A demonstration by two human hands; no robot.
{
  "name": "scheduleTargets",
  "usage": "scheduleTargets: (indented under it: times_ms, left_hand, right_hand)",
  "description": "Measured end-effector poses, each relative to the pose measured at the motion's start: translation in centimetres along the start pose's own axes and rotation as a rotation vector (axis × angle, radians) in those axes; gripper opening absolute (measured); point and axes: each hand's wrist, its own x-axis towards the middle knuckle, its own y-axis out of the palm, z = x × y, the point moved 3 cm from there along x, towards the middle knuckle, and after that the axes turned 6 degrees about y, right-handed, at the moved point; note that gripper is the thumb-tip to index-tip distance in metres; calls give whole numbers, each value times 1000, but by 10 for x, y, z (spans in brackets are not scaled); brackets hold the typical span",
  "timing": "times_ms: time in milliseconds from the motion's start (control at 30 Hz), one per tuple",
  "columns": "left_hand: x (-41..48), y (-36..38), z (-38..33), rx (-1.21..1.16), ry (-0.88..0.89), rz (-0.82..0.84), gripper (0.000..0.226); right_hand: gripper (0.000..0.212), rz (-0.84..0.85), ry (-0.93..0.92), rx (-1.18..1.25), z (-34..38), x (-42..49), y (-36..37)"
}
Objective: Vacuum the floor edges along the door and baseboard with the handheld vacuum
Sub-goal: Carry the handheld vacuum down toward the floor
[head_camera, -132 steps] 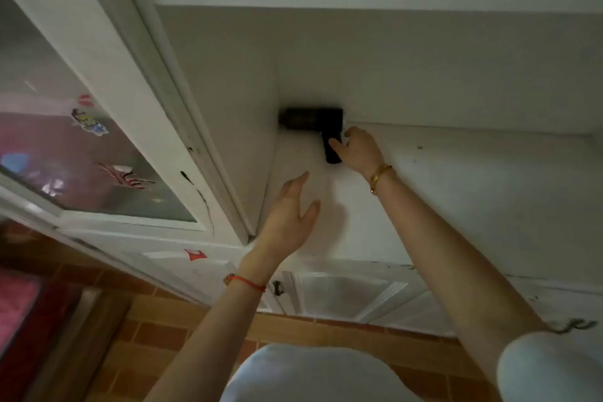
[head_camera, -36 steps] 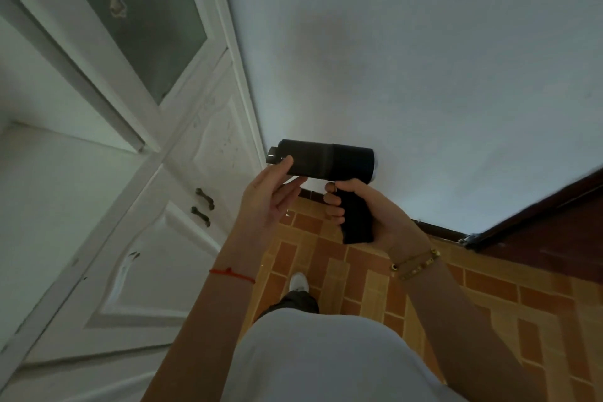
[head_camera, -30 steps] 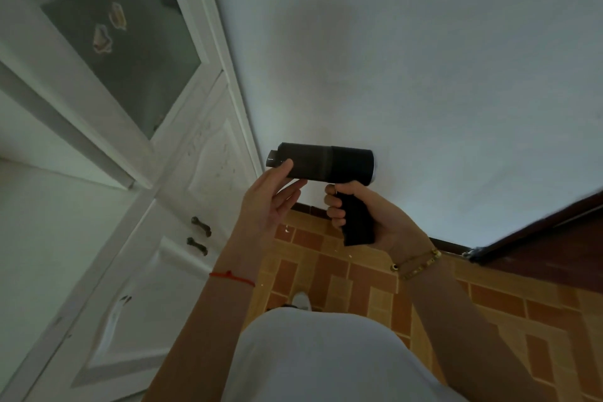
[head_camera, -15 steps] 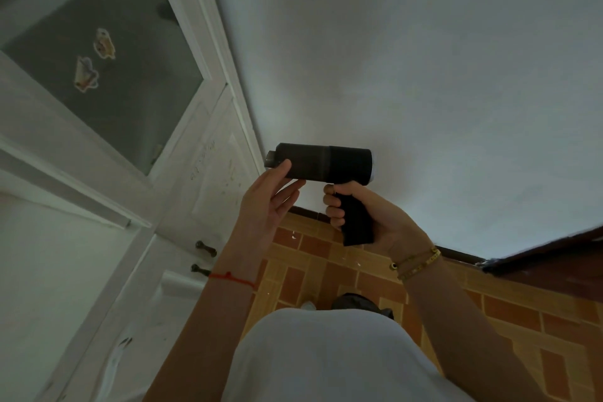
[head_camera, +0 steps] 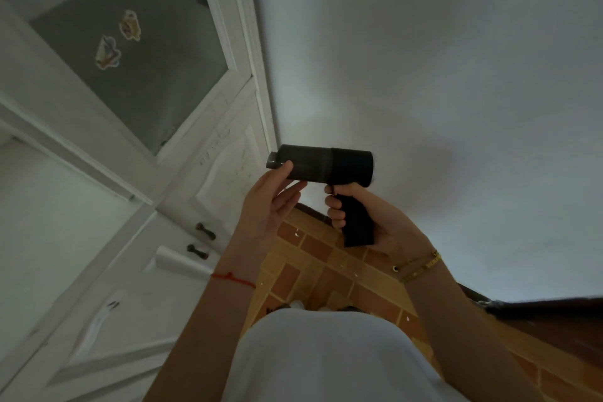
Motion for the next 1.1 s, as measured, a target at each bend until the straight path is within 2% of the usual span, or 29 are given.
scheduleTargets:
  times_ms: [133,200,400,500,633,733,833,1000,1100]
  left_hand:
    - [-3,1,9,-22,6,-51,55]
    - [-4,-2,17,-39,2,-82,55]
    - [4,-23,40,-76,-31,-208,35]
    - [12,-43,52,-40,-71,-219,31]
    - [24,-85,78,-19,-174,-309,31]
    - [35,-125,118,75,-241,-416,30]
    - [46,-168,171,249,-258,-478,35]
    - [82,-235,268,330,-270,-590,27]
    - [109,-277,331,458,-267,-614,25]
  right_hand:
    - [36,20,63,47,2,1,-6]
    - [31,18,99,29,2,4,-8]
    - [38,5,207,-79,-11,32,-20]
    - [40,-96,214,-187,-16,50,-26]
    - [47,-276,126,-461,-26,86,-42]
    - [54,-360,104,-564,-46,123,-61]
    - [46,-400,112,-634,-75,163,-90]
    - [33,-435,171,-723,-139,234,-160]
    - [24,-417,219,-750,-182,282,-210]
